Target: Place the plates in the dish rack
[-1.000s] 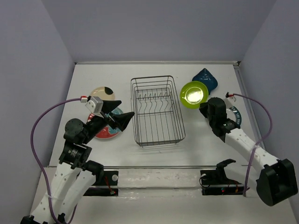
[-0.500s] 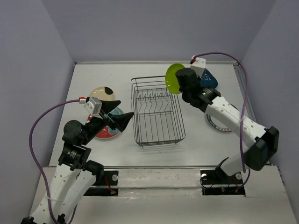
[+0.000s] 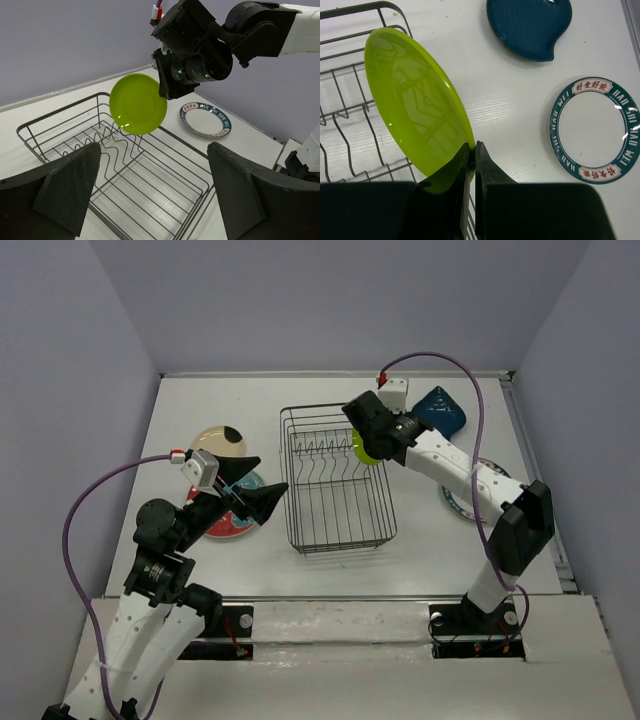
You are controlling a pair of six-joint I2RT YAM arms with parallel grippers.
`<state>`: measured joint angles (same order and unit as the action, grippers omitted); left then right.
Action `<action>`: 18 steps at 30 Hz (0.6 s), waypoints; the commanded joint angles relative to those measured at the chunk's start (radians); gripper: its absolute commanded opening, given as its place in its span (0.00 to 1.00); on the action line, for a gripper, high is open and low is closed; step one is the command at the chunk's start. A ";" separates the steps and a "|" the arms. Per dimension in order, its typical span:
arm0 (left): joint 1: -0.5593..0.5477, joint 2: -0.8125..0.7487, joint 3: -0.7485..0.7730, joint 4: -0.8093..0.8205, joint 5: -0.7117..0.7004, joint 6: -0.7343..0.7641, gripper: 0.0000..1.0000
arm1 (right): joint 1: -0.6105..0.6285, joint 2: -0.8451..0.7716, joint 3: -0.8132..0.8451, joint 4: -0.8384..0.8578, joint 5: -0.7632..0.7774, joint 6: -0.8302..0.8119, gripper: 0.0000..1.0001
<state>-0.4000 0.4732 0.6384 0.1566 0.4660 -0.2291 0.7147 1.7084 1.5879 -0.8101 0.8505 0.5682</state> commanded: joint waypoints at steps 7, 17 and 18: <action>-0.007 -0.013 0.038 0.038 0.002 0.001 0.99 | 0.026 0.033 0.168 -0.196 0.105 0.059 0.07; -0.010 -0.018 0.037 0.038 0.000 0.001 0.99 | 0.035 0.140 0.242 -0.274 0.090 0.096 0.07; -0.010 -0.016 0.037 0.038 0.000 0.001 0.99 | 0.035 0.148 0.253 -0.291 0.096 0.104 0.07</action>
<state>-0.4046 0.4679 0.6384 0.1562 0.4625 -0.2295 0.7406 1.8301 1.7672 -1.0317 0.9058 0.6197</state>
